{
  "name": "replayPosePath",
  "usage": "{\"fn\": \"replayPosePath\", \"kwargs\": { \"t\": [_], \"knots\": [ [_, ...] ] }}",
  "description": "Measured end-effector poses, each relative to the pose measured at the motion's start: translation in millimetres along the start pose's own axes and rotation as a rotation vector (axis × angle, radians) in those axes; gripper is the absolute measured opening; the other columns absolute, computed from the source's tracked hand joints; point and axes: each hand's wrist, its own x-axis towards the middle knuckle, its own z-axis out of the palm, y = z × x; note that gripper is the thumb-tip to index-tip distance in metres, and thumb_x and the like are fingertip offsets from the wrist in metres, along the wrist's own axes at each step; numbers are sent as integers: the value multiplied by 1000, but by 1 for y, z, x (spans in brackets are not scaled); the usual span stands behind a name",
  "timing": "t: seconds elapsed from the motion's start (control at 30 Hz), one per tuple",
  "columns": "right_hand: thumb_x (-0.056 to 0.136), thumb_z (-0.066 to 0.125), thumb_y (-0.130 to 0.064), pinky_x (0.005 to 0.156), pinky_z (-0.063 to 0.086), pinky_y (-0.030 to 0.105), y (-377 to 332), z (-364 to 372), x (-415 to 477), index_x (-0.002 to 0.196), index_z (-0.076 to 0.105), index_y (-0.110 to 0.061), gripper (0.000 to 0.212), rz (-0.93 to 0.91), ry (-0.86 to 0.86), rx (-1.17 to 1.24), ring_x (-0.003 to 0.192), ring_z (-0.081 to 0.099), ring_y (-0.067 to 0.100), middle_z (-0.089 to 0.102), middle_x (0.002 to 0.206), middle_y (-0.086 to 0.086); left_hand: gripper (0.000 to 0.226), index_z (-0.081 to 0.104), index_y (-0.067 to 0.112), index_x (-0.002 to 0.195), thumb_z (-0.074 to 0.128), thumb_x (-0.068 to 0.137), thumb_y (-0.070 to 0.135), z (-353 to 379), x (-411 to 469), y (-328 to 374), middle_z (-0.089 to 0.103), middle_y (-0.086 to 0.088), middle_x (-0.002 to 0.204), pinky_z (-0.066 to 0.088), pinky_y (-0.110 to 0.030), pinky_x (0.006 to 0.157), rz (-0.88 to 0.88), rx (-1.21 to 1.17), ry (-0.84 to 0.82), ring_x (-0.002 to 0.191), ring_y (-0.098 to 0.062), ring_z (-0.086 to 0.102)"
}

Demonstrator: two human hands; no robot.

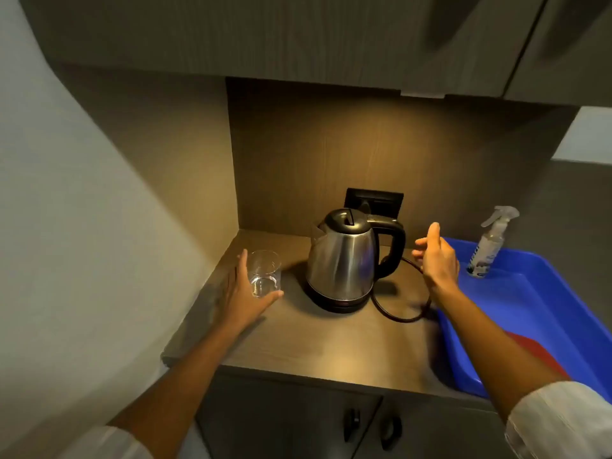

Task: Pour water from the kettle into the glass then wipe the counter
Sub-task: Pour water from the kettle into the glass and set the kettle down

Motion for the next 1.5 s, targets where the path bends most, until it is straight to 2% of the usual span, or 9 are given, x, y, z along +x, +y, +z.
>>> {"fn": "replayPosePath", "kwargs": {
  "t": [0.17, 0.37, 0.5, 0.67, 1.03, 1.17, 1.27, 1.4, 1.5],
  "knots": [
    [99, 20, -62, 98, 46, 48, 1, 27, 33, 103, 68, -15, 67, 123, -77, 114, 103, 61, 26, 68, 108, 9, 117, 17, 28, 153, 89, 63, 45, 21, 14, -13, 38, -7, 155, 47, -50, 105, -179, -238, 27, 138, -32, 42],
    [101, 34, -50, 87, 42, 36, 28, 54, 54, 79, 63, -21, 47, 277, -150, 287, 79, 59, 17, 65, 77, 1, 120, 28, 34, 147, 78, 45, 70, 31, 21, -18, 51, 2, 145, 53, -49, 99, -177, -266, -21, 125, -23, 56],
    [94, 45, -41, 60, 45, 28, 38, 63, 49, 69, 59, -24, 33, 278, -135, 493, 54, 55, 7, 58, 51, -9, 118, 28, 38, 146, 78, 45, 72, 31, 21, -18, 53, 5, 145, 54, -44, 98, -181, -247, -21, 124, -19, 57],
    [86, 49, -35, 43, 33, 21, 27, 70, 50, 52, 54, -26, 36, 286, -76, 660, 40, 43, 7, 46, 44, -9, 115, 30, 36, 146, 80, 48, 68, 28, 22, -16, 55, 3, 144, 54, -44, 99, -161, -244, -40, 126, -21, 57],
    [86, 46, -23, 35, 30, 13, -78, 46, 61, 46, 51, -21, 41, 36, -102, 235, 40, 42, 7, 47, 45, -8, 102, 37, 24, 146, 89, 61, 45, 31, 16, -6, 55, -6, 142, 48, -32, 97, -112, -204, -49, 126, -26, 56],
    [83, 47, -38, 59, 41, 34, -111, 48, 55, 61, 54, -15, 33, -107, -108, -22, 65, 49, 22, 55, 68, 6, 100, 33, 22, 147, 87, 65, 44, 27, 18, -5, 52, -7, 144, 46, -34, 98, -88, -186, -86, 129, -27, 53],
    [74, 48, -48, 69, 46, 43, -127, 57, 43, 73, 64, -4, 47, -164, -69, -167, 73, 57, 33, 63, 77, 15, 97, 35, 23, 145, 87, 65, 44, 26, 17, -5, 53, -6, 143, 42, -29, 94, -72, -193, -85, 129, -26, 52],
    [77, 47, -47, 57, 37, 33, -136, 67, 38, 56, 55, -9, 45, -250, -85, -301, 58, 50, 27, 55, 59, 8, 94, 37, 28, 142, 87, 65, 45, 26, 16, -5, 54, -3, 142, 48, -34, 99, -50, -191, -85, 128, -24, 52],
    [85, 47, -48, 52, 34, 28, -140, 73, 37, 54, 53, -12, 48, -325, -96, -361, 54, 49, 21, 53, 56, 6, 92, 38, 29, 141, 88, 65, 42, 27, 16, -7, 55, -1, 140, 44, -24, 90, -51, -221, -80, 126, -21, 55]
  ]
}}
